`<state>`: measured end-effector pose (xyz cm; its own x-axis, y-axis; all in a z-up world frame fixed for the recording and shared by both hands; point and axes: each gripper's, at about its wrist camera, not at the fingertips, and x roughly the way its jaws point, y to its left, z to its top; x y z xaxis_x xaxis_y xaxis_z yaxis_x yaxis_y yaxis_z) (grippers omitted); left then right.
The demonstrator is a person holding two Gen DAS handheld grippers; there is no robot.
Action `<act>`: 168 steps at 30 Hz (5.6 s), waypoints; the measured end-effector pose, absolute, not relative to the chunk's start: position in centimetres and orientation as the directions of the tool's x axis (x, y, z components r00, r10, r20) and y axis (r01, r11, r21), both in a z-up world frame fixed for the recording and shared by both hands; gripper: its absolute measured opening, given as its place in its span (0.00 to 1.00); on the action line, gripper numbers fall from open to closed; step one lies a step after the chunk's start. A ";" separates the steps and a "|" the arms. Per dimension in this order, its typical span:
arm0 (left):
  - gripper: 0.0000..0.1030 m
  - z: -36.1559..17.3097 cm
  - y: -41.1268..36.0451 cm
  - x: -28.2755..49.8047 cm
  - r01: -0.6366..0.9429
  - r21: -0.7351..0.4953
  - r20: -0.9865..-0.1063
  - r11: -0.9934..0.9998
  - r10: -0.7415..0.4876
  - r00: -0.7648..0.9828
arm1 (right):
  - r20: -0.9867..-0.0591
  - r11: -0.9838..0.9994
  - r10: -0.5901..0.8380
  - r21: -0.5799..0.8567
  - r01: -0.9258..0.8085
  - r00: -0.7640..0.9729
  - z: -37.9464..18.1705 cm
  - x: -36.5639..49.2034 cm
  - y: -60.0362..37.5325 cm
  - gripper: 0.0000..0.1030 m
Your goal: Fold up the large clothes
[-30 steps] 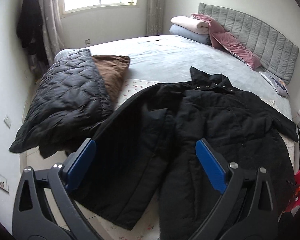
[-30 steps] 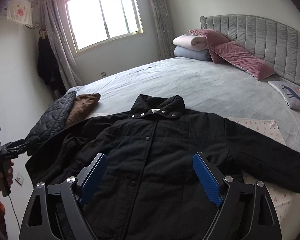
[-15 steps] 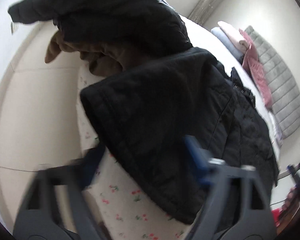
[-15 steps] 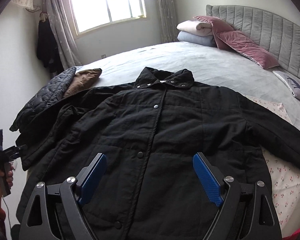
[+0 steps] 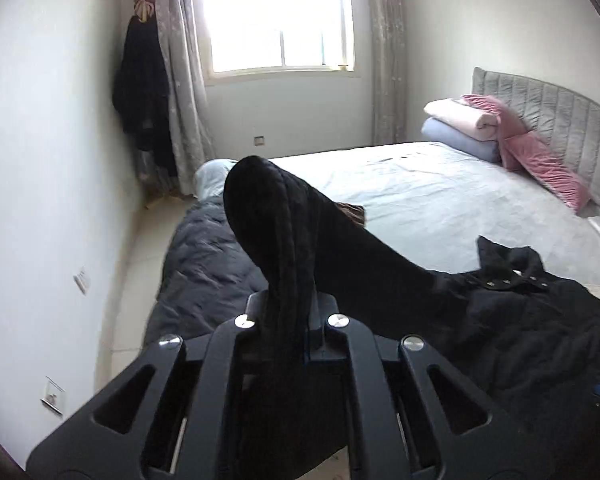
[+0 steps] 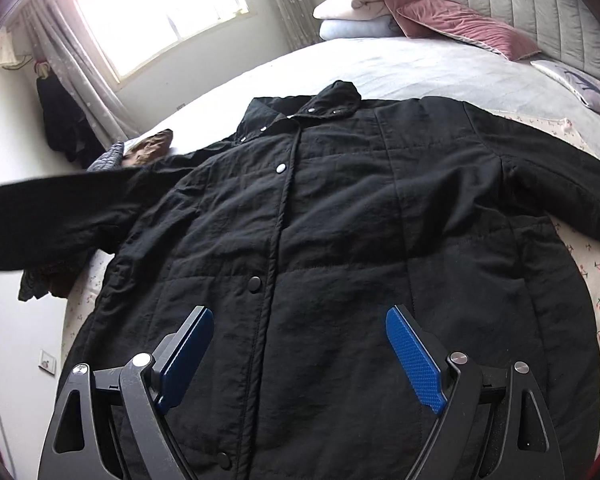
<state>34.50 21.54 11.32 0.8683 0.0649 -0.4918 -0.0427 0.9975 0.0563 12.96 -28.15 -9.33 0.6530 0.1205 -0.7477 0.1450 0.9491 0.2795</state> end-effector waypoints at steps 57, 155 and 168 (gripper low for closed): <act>0.89 -10.6 4.7 25.2 0.163 -0.221 -0.809 0.962 -0.274 0.519 | -0.874 0.895 -0.072 0.156 0.418 0.481 -14.9 7.8 -43.9 0.87; 0.13 5.3 -8.4 35.1 0.519 -0.538 -0.370 0.663 -0.740 0.562 | -0.553 0.675 0.427 0.722 0.155 0.715 -9.7 28.2 -33.0 0.75; 0.76 3.5 -5.7 33.8 0.597 -0.310 -0.555 0.740 -0.651 0.518 | -0.557 0.576 0.389 0.769 0.279 0.734 -13.6 25.2 -41.4 0.76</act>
